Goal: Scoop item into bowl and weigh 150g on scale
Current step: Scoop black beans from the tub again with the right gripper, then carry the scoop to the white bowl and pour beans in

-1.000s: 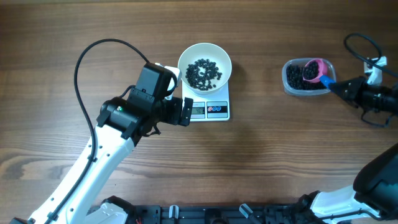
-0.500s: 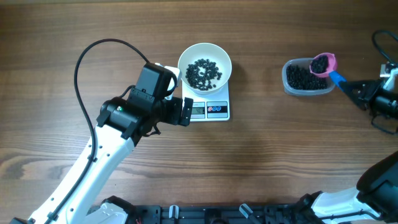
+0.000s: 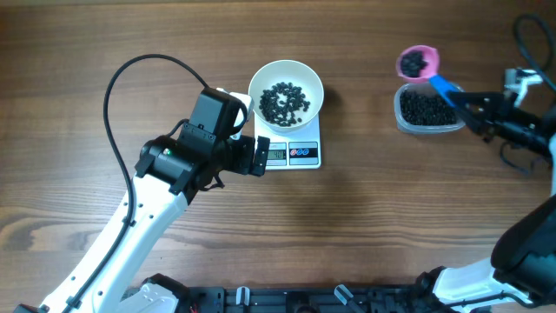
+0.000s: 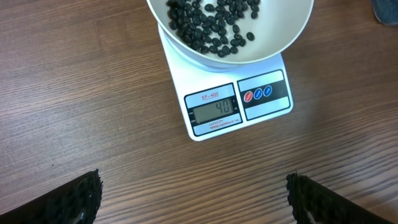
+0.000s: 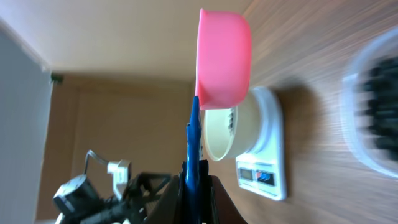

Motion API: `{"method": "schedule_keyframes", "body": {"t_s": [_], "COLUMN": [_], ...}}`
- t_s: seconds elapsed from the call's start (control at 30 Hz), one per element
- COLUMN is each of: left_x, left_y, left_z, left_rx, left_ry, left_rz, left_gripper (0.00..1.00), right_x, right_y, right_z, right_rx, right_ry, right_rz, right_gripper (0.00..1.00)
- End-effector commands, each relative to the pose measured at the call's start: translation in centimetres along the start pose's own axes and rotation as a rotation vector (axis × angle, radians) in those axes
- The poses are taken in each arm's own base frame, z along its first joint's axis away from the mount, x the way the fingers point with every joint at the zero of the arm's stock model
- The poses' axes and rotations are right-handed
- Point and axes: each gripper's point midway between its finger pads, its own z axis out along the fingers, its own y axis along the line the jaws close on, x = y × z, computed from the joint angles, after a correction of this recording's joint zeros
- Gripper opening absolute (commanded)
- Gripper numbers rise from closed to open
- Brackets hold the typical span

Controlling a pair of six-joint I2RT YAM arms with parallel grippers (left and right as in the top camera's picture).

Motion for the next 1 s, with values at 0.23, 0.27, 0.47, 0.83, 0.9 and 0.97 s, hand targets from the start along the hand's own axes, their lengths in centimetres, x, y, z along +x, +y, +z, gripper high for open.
{"method": "schedule_keyframes", "body": {"t_s": [0.23,0.27,0.47,0.83,0.9,0.97], "left_x": [0.0,0.0,0.0,0.0,0.0,0.0], "left_y": [0.1,0.1,0.1,0.1,0.1,0.1], "left_z": [0.1,0.1,0.1,0.1,0.1,0.1], "left_rx": [-0.004,-0.004,-0.004,-0.004,-0.004,-0.004], "left_ry": [0.001,0.001,0.001,0.001,0.001,0.001], "left_rz": [-0.01,-0.01,-0.01,-0.01,-0.01,-0.01], "left_gripper": [1.0,1.0,1.0,1.0,1.0,1.0], "right_x": [6.3,6.8,9.3,7.3,7.8,8.4], "right_y": [4.5,3.4,1.8,5.0,5.2,4.9], "right_z": [13.1,14.7,19.7,20.1,20.2,20.4], "right_rx": [-0.099,-0.007,0.178,0.413,0.463,0.498], "right_ry": [0.351,0.358,0.385,0.22,0.221,0.242], "right_rz": [-0.126,-0.153,-0.366,-0.916,-0.988,-1.033], "right_gripper": [0.04,0.04,0.04,0.04,0.04,0.04]}}
